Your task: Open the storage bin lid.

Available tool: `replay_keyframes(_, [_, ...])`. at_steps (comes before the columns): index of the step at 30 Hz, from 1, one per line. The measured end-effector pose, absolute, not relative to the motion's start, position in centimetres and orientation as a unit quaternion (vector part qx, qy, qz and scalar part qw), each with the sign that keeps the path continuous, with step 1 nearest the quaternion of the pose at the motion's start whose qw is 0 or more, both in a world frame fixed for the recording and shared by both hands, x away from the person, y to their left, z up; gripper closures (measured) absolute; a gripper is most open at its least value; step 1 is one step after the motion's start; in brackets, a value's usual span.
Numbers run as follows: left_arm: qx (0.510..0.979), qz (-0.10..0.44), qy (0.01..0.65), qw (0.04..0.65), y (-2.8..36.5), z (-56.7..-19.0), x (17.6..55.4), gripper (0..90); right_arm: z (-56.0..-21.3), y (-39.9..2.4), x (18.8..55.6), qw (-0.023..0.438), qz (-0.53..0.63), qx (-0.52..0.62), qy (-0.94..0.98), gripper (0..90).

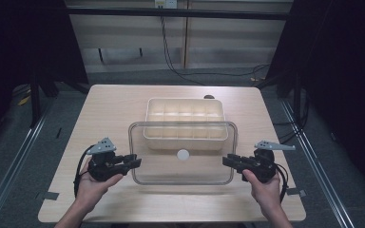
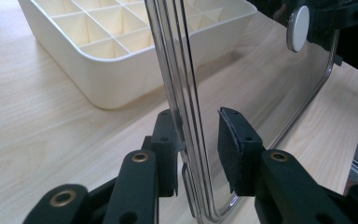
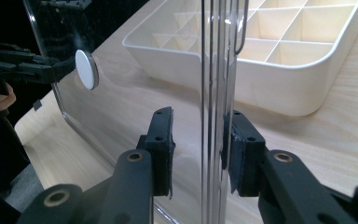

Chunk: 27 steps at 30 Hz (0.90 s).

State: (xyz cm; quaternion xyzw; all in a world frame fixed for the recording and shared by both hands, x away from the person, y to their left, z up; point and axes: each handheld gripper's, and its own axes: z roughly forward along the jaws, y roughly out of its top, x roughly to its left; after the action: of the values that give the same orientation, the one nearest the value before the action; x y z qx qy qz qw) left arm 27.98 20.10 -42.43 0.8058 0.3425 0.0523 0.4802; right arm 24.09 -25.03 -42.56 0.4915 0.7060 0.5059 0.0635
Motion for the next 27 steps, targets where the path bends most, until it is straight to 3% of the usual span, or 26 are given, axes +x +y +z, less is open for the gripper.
replay_keyframes(27, [0.815, 0.025, 0.35, 0.461, 19.8, -44.5, 25.7, 68.1, -44.9, -25.4, 21.5, 0.026, 0.491, 0.508, 0.708, 65.9])
